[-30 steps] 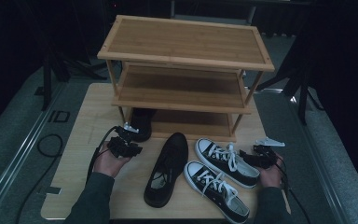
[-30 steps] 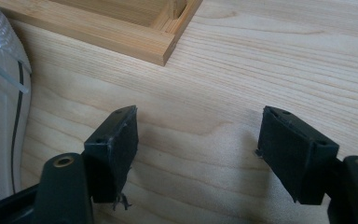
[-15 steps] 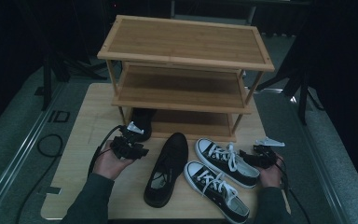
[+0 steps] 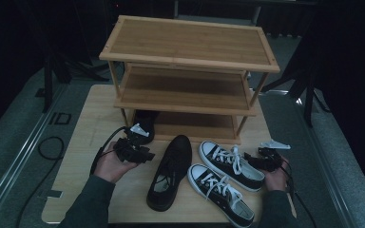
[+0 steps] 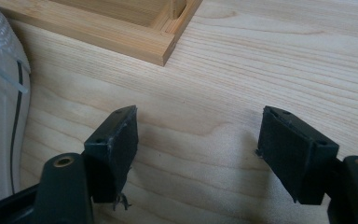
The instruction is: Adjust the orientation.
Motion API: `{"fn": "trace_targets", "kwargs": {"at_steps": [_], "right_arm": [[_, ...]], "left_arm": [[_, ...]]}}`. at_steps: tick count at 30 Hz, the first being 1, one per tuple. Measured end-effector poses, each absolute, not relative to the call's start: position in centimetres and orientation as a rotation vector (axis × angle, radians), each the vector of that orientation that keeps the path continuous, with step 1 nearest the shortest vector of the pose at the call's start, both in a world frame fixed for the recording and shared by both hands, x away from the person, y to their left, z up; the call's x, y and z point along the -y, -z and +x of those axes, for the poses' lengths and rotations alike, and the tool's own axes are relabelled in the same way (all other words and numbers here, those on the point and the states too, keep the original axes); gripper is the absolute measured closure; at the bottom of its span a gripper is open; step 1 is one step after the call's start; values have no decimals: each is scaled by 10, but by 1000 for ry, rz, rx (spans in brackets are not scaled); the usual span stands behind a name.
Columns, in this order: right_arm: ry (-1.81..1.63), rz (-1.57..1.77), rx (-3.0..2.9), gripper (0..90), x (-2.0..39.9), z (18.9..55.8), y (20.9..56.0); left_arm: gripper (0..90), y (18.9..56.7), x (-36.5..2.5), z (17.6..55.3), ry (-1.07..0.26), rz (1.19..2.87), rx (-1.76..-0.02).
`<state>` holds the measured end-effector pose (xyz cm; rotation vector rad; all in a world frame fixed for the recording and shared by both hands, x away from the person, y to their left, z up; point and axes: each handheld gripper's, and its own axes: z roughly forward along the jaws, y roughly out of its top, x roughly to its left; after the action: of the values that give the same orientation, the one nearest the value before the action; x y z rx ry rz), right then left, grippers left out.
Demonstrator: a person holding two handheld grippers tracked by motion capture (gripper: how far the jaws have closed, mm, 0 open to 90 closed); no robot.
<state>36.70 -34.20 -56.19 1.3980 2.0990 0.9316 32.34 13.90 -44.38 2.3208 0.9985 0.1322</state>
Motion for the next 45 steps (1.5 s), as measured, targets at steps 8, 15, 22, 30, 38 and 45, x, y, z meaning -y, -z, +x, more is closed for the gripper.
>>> {"fn": "trace_targets", "kwargs": {"at_steps": [8,15,22,30,38,45], "right_arm": [[-932,1398,-2099,285,342,367,562],[-932,1399,-2098,285,342,367,562],[-932,1399,-2098,285,342,367,562],[-932,1399,-2098,285,342,367,562],[-934,1399,-2098,285,342,367,562],[-934,1399,-2098,285,342,367,562]], "left_arm": [[639,437,-135,319,-110,2326,-961],[640,431,-128,315,-95,2345,-936],[628,424,-122,312,-91,2349,-921],[637,422,-113,310,-82,2383,-898],[706,428,-103,310,-74,2433,-894],[748,434,-94,308,-61,2480,-888]]}}
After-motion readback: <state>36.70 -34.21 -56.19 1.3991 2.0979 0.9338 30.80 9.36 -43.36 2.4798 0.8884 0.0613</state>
